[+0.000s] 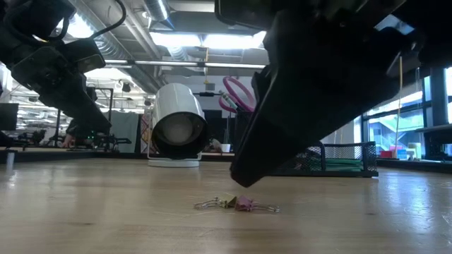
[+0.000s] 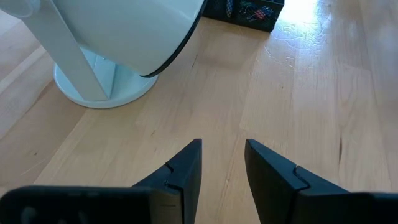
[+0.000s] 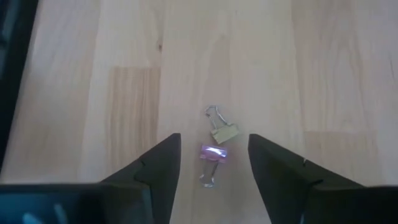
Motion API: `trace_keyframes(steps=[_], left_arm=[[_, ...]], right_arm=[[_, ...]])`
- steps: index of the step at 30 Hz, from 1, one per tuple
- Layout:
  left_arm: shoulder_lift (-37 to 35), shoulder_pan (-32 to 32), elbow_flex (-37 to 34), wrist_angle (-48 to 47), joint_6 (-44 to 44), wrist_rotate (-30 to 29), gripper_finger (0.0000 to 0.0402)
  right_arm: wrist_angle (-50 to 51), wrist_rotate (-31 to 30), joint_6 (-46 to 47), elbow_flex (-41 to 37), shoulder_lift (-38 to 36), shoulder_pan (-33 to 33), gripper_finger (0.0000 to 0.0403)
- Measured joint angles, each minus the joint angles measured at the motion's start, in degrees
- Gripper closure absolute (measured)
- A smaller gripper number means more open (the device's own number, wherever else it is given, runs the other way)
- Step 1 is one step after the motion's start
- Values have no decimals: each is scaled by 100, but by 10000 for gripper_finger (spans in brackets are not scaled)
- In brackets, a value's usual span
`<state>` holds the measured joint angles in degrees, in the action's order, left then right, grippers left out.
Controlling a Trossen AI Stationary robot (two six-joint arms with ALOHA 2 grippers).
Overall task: Pick and place office supplies into organizer
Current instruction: Put the pink binder clip into the black desk organizer
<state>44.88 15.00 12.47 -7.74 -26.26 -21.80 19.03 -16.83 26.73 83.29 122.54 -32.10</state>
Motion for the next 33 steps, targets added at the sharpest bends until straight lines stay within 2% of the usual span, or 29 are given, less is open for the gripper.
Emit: trace_keyframes(steps=[10, 33], left_arm=[[0, 0, 0, -1, 0, 0, 286], [0, 0, 0, -23, -2, -9, 286]], right_arm=[[20, 5, -10, 2, 132, 0, 240], [39, 40, 316, 28, 378, 7, 242]])
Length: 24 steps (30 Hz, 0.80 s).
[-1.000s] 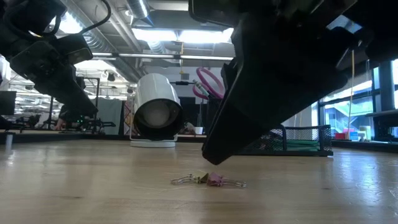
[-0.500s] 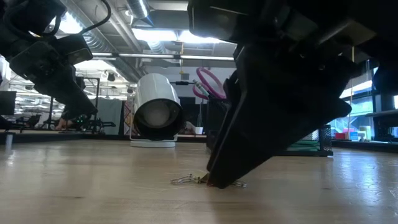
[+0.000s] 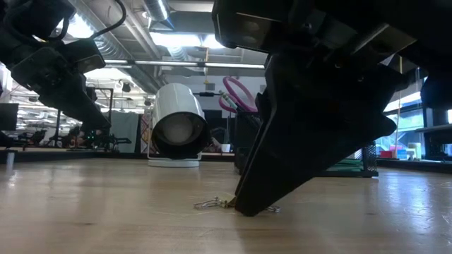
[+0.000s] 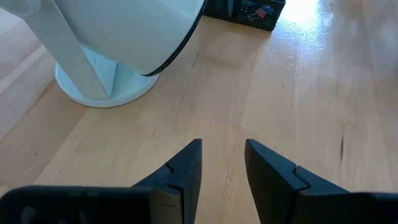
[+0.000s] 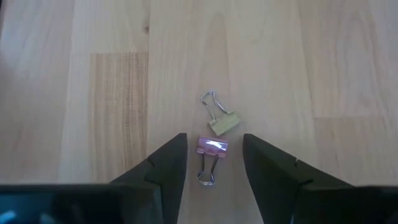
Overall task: Pick and place office supplies into organizer
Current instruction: Put the pink binder clip into the black desk organizer
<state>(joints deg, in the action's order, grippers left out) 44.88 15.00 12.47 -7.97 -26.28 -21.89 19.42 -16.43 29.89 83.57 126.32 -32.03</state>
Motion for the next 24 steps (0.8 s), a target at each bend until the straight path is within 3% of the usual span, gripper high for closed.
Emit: trace_keyframes(steps=[14, 24], left_arm=[[0, 0, 0, 0, 0, -4, 286], [0, 0, 0, 0, -15, -7, 286]], right_arm=[[12, 55, 144, -16, 12, 4, 244], [2, 91, 136, -22, 15, 9, 323]])
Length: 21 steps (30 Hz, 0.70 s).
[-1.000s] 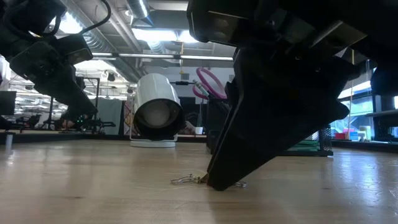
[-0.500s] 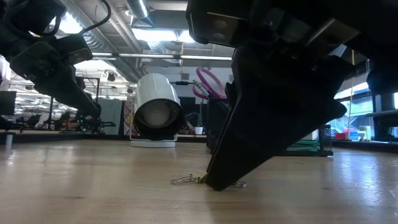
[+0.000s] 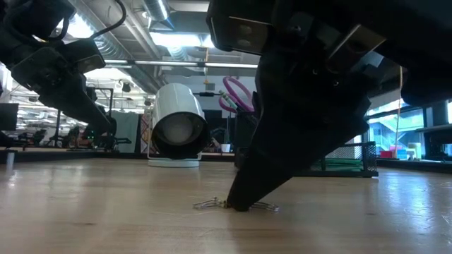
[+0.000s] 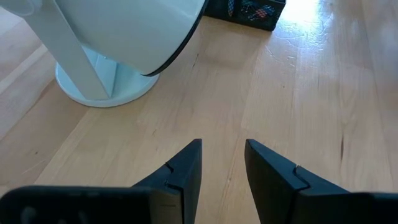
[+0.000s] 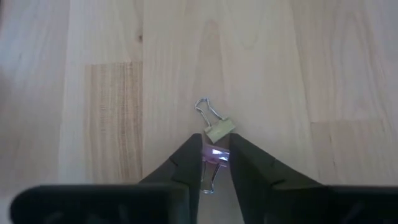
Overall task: Pick and place office supplies into organizer
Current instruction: Put the pink binder clip into the black desk organizer
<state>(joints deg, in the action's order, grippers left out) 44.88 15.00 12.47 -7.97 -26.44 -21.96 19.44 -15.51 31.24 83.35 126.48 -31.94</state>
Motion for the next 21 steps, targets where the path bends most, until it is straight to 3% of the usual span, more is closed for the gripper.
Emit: trace_keyframes(steps=[4, 21], left_arm=[[-2, 0, 0, 0, 0, 0, 286], [0, 0, 0, 0, 2, -2, 286]], right_arm=[[39, 16, 8, 0, 0, 1, 342], [398, 77, 315, -17, -289, 23, 346]])
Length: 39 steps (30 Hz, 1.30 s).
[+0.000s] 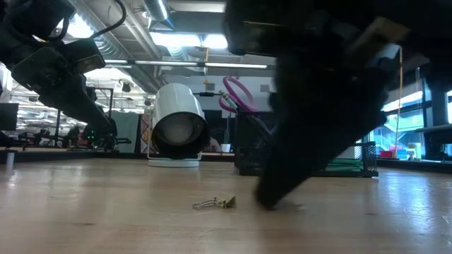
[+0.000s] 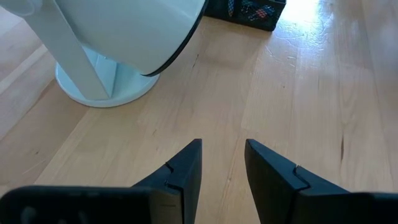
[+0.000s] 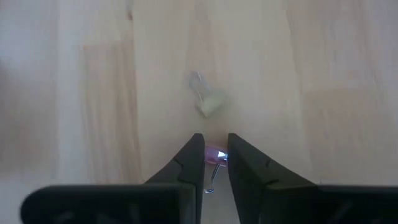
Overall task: Pick and place office supplies into organizer
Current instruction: Put the pink binder clip into the black desk organizer
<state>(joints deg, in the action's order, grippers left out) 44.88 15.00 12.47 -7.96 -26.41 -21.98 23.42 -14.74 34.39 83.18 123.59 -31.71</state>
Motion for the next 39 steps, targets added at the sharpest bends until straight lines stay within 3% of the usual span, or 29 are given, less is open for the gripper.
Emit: trace_keyframes(steps=[8, 16, 27, 39], left_arm=[[-2, 0, 0, 2, 4, 0, 286], [-2, 0, 0, 2, 17, 0, 286], [-2, 0, 0, 0, 16, -2, 286], [-2, 0, 0, -1, 15, 0, 286]], right_arm=[[1528, -333, 155, -10, -626, 245, 346], [2410, -1117, 125, 4, -1162, 808, 346], [2460, -1263, -499, -27, -1234, 1713, 344], [2382, -1087, -623, -27, -1234, 2075, 341]])
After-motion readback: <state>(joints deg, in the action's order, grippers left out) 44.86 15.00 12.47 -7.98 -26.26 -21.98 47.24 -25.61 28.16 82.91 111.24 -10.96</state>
